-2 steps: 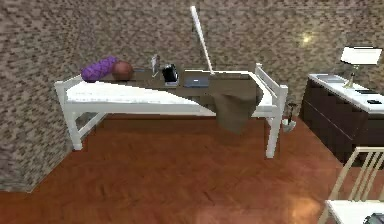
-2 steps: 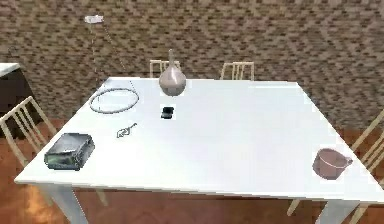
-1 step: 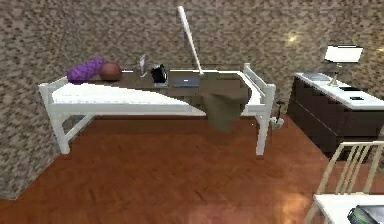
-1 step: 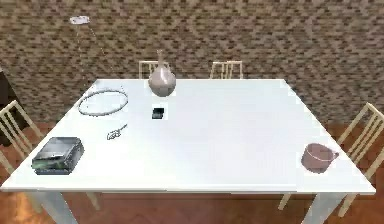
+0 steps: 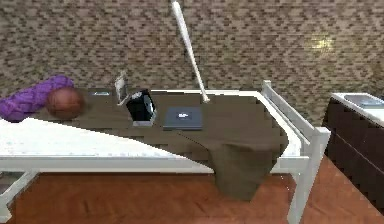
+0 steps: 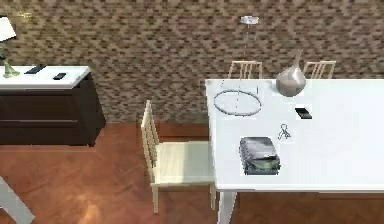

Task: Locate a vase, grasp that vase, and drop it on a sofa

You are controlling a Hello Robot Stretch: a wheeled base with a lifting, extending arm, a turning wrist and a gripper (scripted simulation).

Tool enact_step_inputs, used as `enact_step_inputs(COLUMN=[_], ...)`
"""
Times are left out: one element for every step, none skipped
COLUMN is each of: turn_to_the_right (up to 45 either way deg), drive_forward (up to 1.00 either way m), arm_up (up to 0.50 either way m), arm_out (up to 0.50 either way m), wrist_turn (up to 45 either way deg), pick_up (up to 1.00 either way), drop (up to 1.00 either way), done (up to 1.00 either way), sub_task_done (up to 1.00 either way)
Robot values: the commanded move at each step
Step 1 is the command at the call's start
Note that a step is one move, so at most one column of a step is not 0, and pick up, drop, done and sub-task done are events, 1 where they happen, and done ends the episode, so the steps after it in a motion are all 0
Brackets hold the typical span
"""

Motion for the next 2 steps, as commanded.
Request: enact_step_inputs(turn_to_the_right=[39.0,0.0], drive_forward=[0.0,0.35], arm_up=[0.0,0.0], arm_out=[0.0,0.0], wrist_turn=[0.0,0.0], pick_up=[0.0,0.0], drop=[0.0,0.0], done=[0.0,0.0], sub_task_done=[0.0,0.0])
